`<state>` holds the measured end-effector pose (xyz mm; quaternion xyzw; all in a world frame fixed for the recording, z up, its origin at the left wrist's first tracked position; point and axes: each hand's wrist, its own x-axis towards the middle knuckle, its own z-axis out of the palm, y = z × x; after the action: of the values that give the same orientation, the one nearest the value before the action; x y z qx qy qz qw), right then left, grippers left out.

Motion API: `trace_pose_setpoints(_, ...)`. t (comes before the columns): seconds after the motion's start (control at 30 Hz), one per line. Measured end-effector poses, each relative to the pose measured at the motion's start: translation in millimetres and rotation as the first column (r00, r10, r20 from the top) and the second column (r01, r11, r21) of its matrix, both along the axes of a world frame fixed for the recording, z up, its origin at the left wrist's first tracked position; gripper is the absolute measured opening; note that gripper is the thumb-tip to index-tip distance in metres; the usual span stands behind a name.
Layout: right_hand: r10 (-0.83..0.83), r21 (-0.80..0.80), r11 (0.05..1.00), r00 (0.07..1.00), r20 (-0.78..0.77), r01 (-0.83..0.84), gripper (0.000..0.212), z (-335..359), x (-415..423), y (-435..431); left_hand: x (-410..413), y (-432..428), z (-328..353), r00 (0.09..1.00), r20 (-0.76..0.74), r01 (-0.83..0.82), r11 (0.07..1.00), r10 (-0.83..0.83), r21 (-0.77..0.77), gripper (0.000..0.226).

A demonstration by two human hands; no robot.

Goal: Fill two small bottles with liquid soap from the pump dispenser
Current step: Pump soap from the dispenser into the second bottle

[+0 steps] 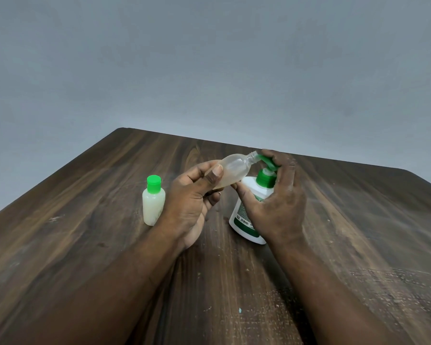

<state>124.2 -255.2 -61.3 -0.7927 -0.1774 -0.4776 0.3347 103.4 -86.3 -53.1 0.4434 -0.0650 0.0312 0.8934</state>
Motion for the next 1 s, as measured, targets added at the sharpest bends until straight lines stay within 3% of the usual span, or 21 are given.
trace_pose_setpoints(0.2, 0.015, -0.008, 1.000, 1.000, 0.005, -0.015, 0.076, 0.0, 0.1, -1.4, 0.0, -2.5, -1.5, 1.000, 0.003, 0.021, 0.998, -0.021, -0.060, 0.047)
trace_pose_setpoints(0.37, -0.007, -0.065, 0.998, 0.999, -0.039, 0.004, 0.091, -0.5, -0.9, -4.2, 1.0, -2.3, -2.3, 0.999, 0.007, 0.036, 0.998, -0.035, -0.054, 0.043)
trace_pose_setpoints(0.57, 0.184, -0.015, 0.982, 0.968, -0.171, -0.189, 0.086, 8.7, 0.1, -16.9, 3.9, 2.4, -1.8, 0.999, 0.022, 0.041, 0.999, -0.041, -0.019, 0.039)
trace_pose_setpoints(0.77, 0.354, 0.070, 0.933, 0.871, -0.341, -0.353, 0.076, 24.5, -4.6, -35.5, 1.6, -1.4, -4.2, 0.992, 0.057, 0.108, 0.990, -0.114, 0.092, 0.044)
trace_pose_setpoints(0.9, 0.378, 0.058, 0.922, 0.862, -0.338, -0.382, 0.071, 26.3, -6.1, -36.5, -0.6, -5.5, -6.0, 0.991, 0.096, 0.081, 0.983, -0.098, 0.165, 0.048)
trace_pose_setpoints(1.0, 0.318, -0.007, 0.944, 0.918, -0.238, -0.329, 0.069, 24.9, -4.2, -34.1, -1.4, -4.4, -5.1, 0.989, 0.148, -0.031, 0.975, -0.002, 0.219, 0.048)
